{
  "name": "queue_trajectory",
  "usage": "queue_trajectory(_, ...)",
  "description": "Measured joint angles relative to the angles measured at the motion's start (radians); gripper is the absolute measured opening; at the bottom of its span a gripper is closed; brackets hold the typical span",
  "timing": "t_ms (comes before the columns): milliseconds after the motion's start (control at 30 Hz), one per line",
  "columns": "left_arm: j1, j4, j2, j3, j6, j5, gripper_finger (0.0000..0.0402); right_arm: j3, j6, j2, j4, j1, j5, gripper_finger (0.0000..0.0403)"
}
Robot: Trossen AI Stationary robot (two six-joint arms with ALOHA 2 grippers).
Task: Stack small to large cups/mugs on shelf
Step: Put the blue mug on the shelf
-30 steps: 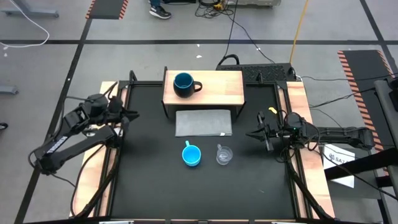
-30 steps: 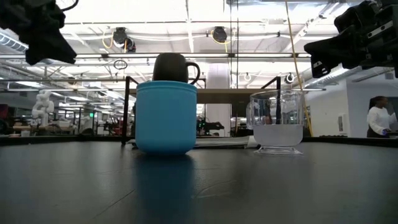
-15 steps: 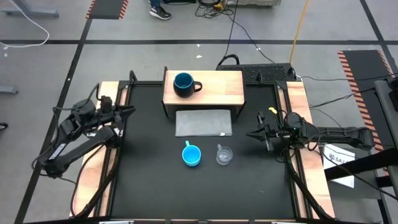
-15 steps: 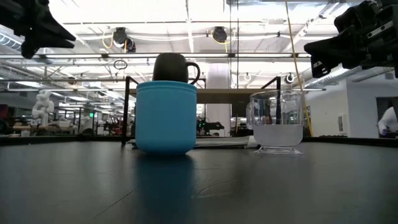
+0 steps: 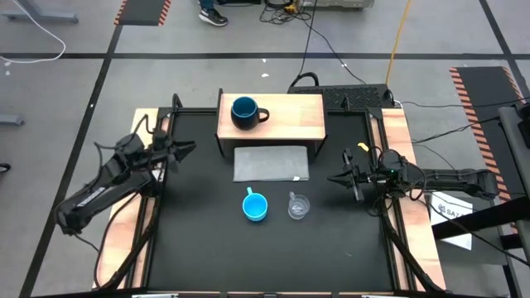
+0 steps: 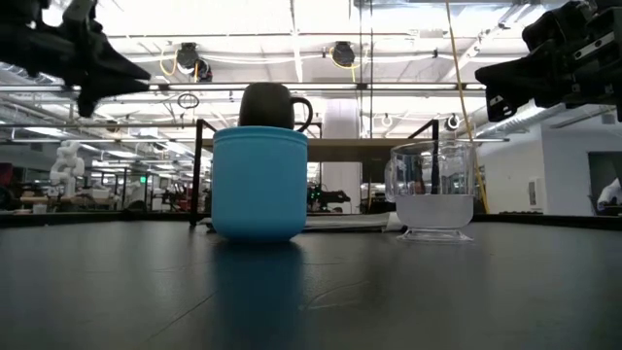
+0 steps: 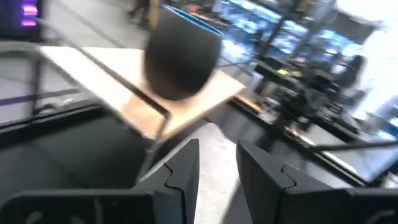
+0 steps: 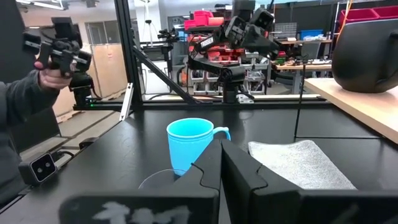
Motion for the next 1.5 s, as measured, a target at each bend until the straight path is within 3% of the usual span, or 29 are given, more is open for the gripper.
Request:
queue_trajectory(133,-0.063,0.160,0.000,-0.089,0.060,0.062,0.0108,0.000,-0.002,0.000,0.001,0.000,0.000,0.0000)
queue_trajectory(300,-0.171,0.211,0.000,-0.149,0.165,0.103,0.0108,0.000,-0.001,0.000,0.001,0.000,0.000,0.0000)
queue_trajectory(433,-0.249,0.217,0.001,-0.180,0.228,0.048,0.0108,0.000,-0.001,0.000,0.001,0.000,0.000,0.0000)
queue_trajectory(667,-0.337,0.229,0.004,-0.239,0.307,-0.164,0.0108,0.000,-0.001,0.000,0.005,0.000,0.000,0.0000)
queue_trajectory(1033,-0.363,0.291,0.006,-0.253,0.331,-0.196,0.0108,0.000,0.000,0.000,0.008,0.000,0.000,0.0000)
queue_trajectory(1100,-0.363,0.290,0.007,-0.253,0.331,-0.186,0.0108,0.000,-0.001,0.000,0.008,0.000,0.000,0.0000)
queue_trajectory(1333,-0.392,0.299,0.007,-0.253,0.415,0.031,0.0108,0.000,-0.001,0.000,0.008,0.000,0.000,0.0000)
queue_trajectory(1500,-0.424,0.299,0.007,-0.253,0.433,0.015,0.0108,0.000,-0.001,0.000,0.008,0.000,0.000,0.0000)
